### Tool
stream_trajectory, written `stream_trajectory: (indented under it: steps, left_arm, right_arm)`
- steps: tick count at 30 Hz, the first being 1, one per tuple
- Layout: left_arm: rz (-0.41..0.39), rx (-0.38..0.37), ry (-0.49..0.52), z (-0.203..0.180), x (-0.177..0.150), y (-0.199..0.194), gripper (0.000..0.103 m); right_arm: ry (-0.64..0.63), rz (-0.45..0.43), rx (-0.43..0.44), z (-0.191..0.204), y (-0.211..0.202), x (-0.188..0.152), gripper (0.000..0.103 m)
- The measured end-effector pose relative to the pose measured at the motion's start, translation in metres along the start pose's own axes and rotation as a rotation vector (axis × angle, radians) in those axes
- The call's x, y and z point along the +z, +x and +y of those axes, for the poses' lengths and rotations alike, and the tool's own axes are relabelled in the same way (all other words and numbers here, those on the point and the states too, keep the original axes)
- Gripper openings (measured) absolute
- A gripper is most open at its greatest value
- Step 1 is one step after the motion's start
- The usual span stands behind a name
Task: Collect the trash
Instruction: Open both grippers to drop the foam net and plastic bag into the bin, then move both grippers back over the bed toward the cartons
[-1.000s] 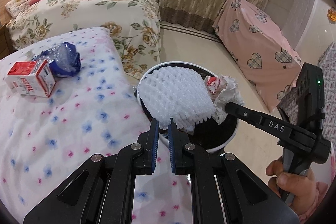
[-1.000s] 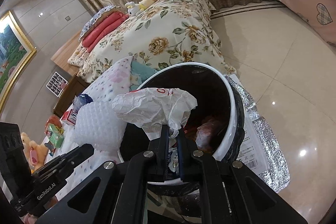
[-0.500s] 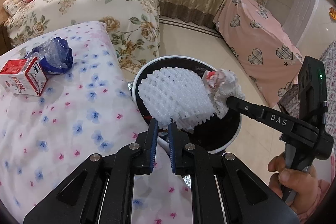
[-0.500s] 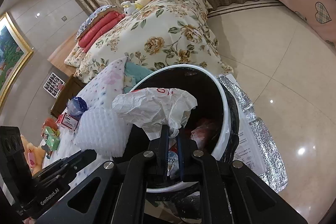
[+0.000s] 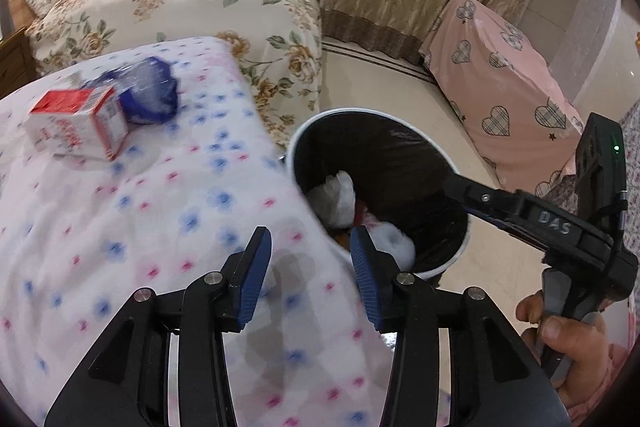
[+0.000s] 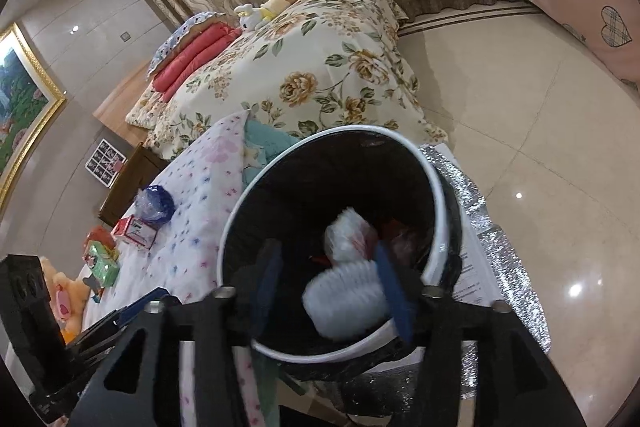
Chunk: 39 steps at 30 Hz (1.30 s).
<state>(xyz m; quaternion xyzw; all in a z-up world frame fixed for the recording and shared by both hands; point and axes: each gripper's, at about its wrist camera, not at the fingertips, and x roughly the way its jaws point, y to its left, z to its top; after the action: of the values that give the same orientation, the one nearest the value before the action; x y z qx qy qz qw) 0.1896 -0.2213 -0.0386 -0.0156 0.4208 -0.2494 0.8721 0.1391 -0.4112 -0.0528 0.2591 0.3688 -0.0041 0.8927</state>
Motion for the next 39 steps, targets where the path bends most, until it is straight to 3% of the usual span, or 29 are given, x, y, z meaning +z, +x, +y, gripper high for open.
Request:
stream_trajectory:
  steps: [10,27,39]
  left_arm:
    - [-0.025,0.059,-0.111,0.048,-0.024,-0.026,0.047]
    - [-0.072,0.142,-0.256,0.121,-0.051,-0.066,0.047]
    - [-0.088,0.184,-0.317,0.154,-0.06,-0.078,0.051]
  right_arm:
    - [-0.057,0.023,0.05,0.037,0.004,-0.016,0.074]
    - [-0.177,0.088,0.129,0.107,0.023,-0.041,0.077]
    - [-0.226,0.114,0.145,0.134,0.041,-0.046,0.077]
